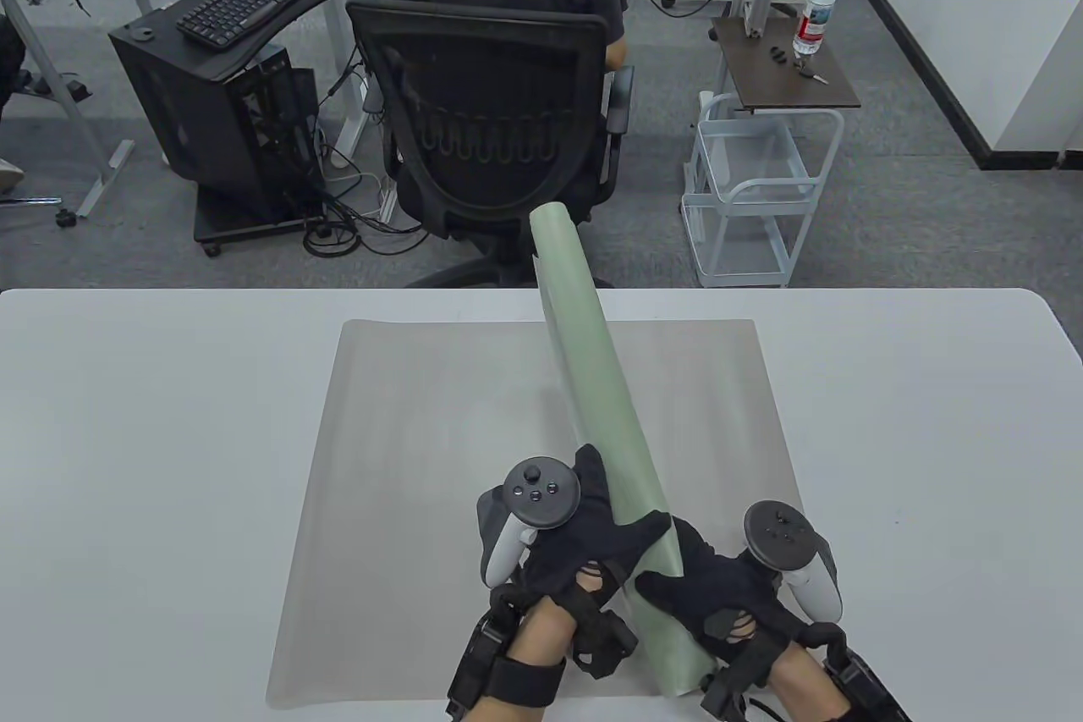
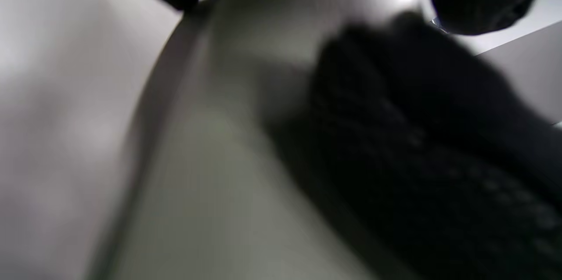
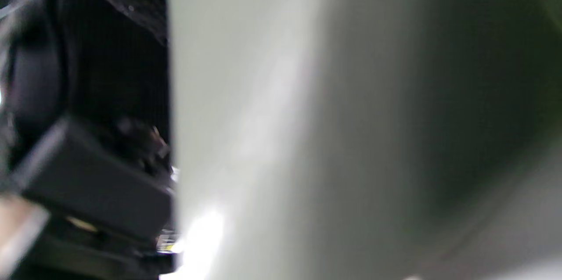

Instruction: Unroll desk mats and stack together

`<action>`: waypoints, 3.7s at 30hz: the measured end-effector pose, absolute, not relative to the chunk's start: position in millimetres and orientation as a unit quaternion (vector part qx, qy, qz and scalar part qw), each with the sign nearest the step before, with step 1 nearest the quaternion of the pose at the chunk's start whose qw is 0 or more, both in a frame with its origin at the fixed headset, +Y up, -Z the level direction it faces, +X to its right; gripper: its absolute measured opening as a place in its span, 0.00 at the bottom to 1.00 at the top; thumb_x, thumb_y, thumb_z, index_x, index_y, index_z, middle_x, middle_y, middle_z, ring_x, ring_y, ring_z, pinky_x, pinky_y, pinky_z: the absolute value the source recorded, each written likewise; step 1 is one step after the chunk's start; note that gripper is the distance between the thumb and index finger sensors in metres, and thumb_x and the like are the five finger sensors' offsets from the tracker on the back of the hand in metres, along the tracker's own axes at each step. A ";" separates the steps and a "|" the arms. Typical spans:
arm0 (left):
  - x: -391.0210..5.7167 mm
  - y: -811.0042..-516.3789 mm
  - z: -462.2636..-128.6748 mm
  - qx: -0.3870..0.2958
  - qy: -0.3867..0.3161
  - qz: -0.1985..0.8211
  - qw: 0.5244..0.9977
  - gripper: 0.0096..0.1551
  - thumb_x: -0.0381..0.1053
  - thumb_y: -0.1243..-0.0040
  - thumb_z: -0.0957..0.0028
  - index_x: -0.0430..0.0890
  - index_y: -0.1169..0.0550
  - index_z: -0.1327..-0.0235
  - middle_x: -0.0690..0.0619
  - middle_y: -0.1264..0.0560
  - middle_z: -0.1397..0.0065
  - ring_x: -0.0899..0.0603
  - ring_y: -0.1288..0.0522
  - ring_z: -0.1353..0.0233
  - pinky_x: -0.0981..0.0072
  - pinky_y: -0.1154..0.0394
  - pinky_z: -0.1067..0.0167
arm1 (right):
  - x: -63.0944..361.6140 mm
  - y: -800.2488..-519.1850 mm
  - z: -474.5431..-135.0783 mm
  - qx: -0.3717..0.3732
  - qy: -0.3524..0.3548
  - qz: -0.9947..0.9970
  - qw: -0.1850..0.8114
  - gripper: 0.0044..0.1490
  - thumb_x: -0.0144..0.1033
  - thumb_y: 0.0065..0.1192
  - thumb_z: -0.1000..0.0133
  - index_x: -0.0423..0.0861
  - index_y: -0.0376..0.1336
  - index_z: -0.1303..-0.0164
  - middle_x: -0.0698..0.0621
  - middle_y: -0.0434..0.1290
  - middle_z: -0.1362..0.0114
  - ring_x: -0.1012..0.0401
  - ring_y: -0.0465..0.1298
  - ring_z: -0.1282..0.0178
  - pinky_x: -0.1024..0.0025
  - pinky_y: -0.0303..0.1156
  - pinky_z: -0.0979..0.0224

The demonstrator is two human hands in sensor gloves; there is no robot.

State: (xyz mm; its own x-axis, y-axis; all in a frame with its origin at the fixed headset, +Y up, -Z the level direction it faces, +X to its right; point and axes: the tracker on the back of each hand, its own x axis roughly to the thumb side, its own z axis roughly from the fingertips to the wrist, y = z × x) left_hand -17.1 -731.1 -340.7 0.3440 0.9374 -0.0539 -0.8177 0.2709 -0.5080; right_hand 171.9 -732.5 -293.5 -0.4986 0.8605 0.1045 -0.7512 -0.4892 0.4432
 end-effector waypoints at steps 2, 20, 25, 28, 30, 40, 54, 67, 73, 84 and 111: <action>-18.0 -744.7 -344.6 -0.250 -0.126 0.625 0.729 0.79 0.77 0.37 0.60 0.45 0.81 0.47 0.36 0.59 0.21 0.31 0.37 0.24 0.43 0.31 0.31 | 165.1 -728.4 -287.1 0.163 0.148 0.884 0.413 0.53 0.42 0.64 0.41 0.43 0.34 0.22 0.37 0.49 0.21 0.38 0.63 0.28 0.41 0.59 0.25; -26.2 -765.9 -352.1 -0.287 -0.156 0.756 0.567 0.62 0.49 0.34 0.47 0.55 0.71 0.33 0.45 0.45 0.21 0.41 0.24 0.33 0.46 0.22 0.37 | 220.7 -767.3 -317.4 0.053 0.287 0.616 0.732 0.54 0.57 0.55 0.39 0.35 0.37 0.23 0.43 0.63 0.28 0.53 0.78 0.43 0.60 0.78 0.40; -25.7 -766.5 -349.0 -0.285 -0.140 0.739 0.594 0.64 0.50 0.33 0.47 0.54 0.72 0.34 0.44 0.46 0.22 0.41 0.25 0.34 0.46 0.23 0.37 | 216.1 -767.9 -322.3 0.091 0.251 0.526 0.807 0.44 0.58 0.60 0.40 0.46 0.48 0.24 0.51 0.69 0.34 0.56 0.79 0.46 0.60 0.78 0.41; -22.2 -768.3 -347.4 -0.280 -0.132 0.720 0.621 0.64 0.51 0.33 0.47 0.53 0.72 0.35 0.43 0.47 0.22 0.41 0.25 0.34 0.47 0.23 0.37 | 212.1 -773.1 -322.1 0.097 0.254 0.566 0.778 0.50 0.64 0.64 0.45 0.55 0.46 0.21 0.51 0.69 0.33 0.53 0.79 0.43 0.58 0.77 0.39; -17.4 -769.1 -345.4 -0.282 -0.136 0.716 0.625 0.65 0.52 0.33 0.47 0.53 0.73 0.36 0.43 0.48 0.22 0.41 0.26 0.33 0.47 0.24 0.36 | 209.6 -775.0 -322.0 0.078 0.259 0.591 0.760 0.52 0.62 0.67 0.45 0.53 0.44 0.20 0.50 0.70 0.33 0.51 0.79 0.43 0.56 0.77 0.39; -9.0 -780.6 -342.8 -0.314 -0.163 0.807 0.472 0.60 0.61 0.46 0.47 0.49 0.76 0.39 0.47 0.54 0.19 0.38 0.32 0.27 0.45 0.29 0.31 | 217.8 -762.0 -328.6 0.063 0.168 0.680 0.711 0.34 0.40 0.54 0.40 0.62 0.48 0.24 0.55 0.77 0.47 0.63 0.85 0.68 0.72 0.84 0.63; -13.3 -800.3 -346.1 -0.330 -0.109 0.875 0.337 0.39 0.52 0.29 0.51 0.56 0.39 0.30 0.51 0.39 0.24 0.40 0.27 0.26 0.45 0.22 0.33 | 230.8 -762.7 -330.3 0.077 0.163 0.689 0.701 0.33 0.39 0.55 0.40 0.61 0.52 0.24 0.54 0.79 0.49 0.64 0.84 0.76 0.74 0.83 0.71; -25.0 -793.5 -347.7 -0.294 -0.139 0.883 0.339 0.54 0.50 0.42 0.48 0.52 0.67 0.32 0.44 0.53 0.18 0.34 0.34 0.24 0.37 0.32 0.30 | 262.0 -761.4 -339.0 0.057 0.153 0.701 0.694 0.32 0.38 0.57 0.40 0.62 0.54 0.25 0.53 0.79 0.49 0.64 0.84 0.77 0.74 0.82 0.74; -27.8 -796.6 -353.0 -0.290 -0.142 0.891 0.318 0.55 0.56 0.23 0.53 0.50 0.49 0.28 0.59 0.34 0.30 0.50 0.23 0.40 0.60 0.20 0.39 | 271.3 -762.1 -339.3 0.055 0.156 0.689 0.705 0.32 0.38 0.58 0.41 0.61 0.55 0.25 0.53 0.80 0.50 0.64 0.83 0.78 0.74 0.82 0.75; -38.9 -791.8 -354.7 -0.279 -0.155 0.888 0.331 0.45 0.42 0.39 0.49 0.52 0.52 0.28 0.44 0.41 0.19 0.32 0.26 0.25 0.40 0.23 0.33 | 286.3 -759.1 -342.3 0.056 0.154 0.703 0.692 0.31 0.38 0.57 0.40 0.63 0.55 0.25 0.53 0.80 0.48 0.64 0.83 0.77 0.74 0.82 0.73; -45.3 -794.6 -355.8 -0.293 -0.133 0.898 0.300 0.43 0.49 0.31 0.49 0.60 0.45 0.28 0.57 0.36 0.29 0.43 0.27 0.26 0.41 0.23 0.32 | 306.7 -759.8 -344.8 0.031 0.144 0.715 0.684 0.32 0.38 0.58 0.40 0.62 0.56 0.25 0.53 0.81 0.49 0.65 0.83 0.78 0.74 0.82 0.74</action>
State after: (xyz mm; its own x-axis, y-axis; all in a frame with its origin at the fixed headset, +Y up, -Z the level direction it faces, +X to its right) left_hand -45.3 -794.6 -355.8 -0.6490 0.6167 -0.4455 -0.4606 -0.7846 -0.4151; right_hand 306.7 -759.8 -344.8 -0.0634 0.9864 -0.1515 -0.9684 -0.0241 0.2483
